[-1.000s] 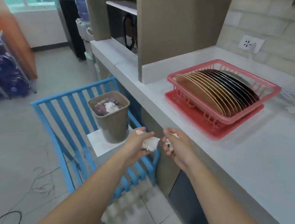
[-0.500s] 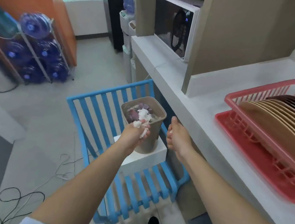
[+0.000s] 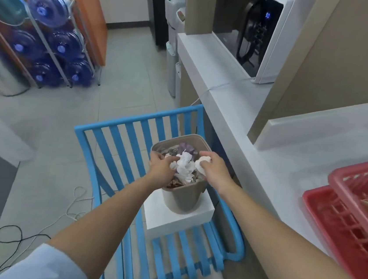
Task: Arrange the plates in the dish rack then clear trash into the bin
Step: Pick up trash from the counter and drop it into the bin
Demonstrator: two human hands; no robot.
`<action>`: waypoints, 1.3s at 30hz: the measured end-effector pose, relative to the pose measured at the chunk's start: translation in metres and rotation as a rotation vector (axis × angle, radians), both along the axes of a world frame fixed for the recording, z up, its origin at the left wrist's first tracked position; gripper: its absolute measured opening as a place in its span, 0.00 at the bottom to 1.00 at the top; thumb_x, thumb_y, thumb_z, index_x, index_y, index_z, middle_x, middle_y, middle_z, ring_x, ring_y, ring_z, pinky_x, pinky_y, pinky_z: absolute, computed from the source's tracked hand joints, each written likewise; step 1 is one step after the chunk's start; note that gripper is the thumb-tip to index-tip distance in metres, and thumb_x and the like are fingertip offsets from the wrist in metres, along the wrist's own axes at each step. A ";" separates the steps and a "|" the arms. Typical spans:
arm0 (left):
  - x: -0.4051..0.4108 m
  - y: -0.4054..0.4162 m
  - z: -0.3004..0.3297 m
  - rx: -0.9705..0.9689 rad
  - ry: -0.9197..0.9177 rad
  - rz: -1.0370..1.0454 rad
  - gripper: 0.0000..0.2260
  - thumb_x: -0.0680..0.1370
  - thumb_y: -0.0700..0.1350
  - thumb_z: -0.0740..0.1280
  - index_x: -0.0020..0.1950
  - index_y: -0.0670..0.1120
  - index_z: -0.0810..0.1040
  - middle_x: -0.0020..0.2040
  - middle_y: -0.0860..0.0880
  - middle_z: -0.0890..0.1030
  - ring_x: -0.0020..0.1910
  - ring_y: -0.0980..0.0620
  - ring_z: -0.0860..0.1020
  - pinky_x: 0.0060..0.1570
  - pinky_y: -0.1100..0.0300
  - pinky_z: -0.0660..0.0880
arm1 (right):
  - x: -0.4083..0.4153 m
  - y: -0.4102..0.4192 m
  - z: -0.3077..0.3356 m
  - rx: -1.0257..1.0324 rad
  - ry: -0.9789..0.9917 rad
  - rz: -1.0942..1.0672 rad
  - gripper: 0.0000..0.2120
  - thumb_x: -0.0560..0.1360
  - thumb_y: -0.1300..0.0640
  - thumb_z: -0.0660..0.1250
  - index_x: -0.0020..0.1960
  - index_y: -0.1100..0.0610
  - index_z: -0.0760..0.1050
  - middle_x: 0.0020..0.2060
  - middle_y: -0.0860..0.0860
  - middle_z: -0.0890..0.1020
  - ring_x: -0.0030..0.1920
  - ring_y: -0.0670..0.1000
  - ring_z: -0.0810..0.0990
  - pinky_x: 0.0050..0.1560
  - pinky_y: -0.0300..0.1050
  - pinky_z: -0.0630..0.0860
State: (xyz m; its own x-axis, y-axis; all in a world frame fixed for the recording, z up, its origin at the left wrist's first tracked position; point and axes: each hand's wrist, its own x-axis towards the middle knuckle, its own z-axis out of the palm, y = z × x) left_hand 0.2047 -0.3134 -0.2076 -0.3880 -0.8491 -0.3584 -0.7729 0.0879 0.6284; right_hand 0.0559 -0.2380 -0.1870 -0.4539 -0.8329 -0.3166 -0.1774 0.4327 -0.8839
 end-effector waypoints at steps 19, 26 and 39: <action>-0.010 -0.022 -0.032 -0.355 -0.564 -0.510 0.23 0.75 0.49 0.69 0.69 0.57 0.71 0.69 0.47 0.64 0.68 0.43 0.61 0.66 0.48 0.63 | -0.019 -0.021 -0.029 0.176 0.255 0.194 0.09 0.77 0.57 0.64 0.55 0.49 0.77 0.52 0.47 0.80 0.52 0.49 0.78 0.54 0.48 0.78; -0.012 -0.013 -0.015 -0.186 -0.154 -0.215 0.17 0.82 0.44 0.58 0.72 0.47 0.70 0.72 0.42 0.65 0.70 0.41 0.67 0.70 0.48 0.64 | -0.017 0.012 -0.008 0.065 0.214 0.135 0.08 0.78 0.57 0.64 0.55 0.50 0.77 0.52 0.48 0.80 0.51 0.49 0.78 0.44 0.40 0.74; 0.019 0.099 0.046 -0.263 -0.111 -0.356 0.21 0.83 0.57 0.54 0.74 0.50 0.69 0.73 0.45 0.71 0.69 0.42 0.70 0.67 0.50 0.66 | 0.007 0.143 0.032 0.025 0.440 0.043 0.20 0.79 0.49 0.62 0.71 0.51 0.69 0.69 0.51 0.71 0.69 0.53 0.68 0.70 0.50 0.65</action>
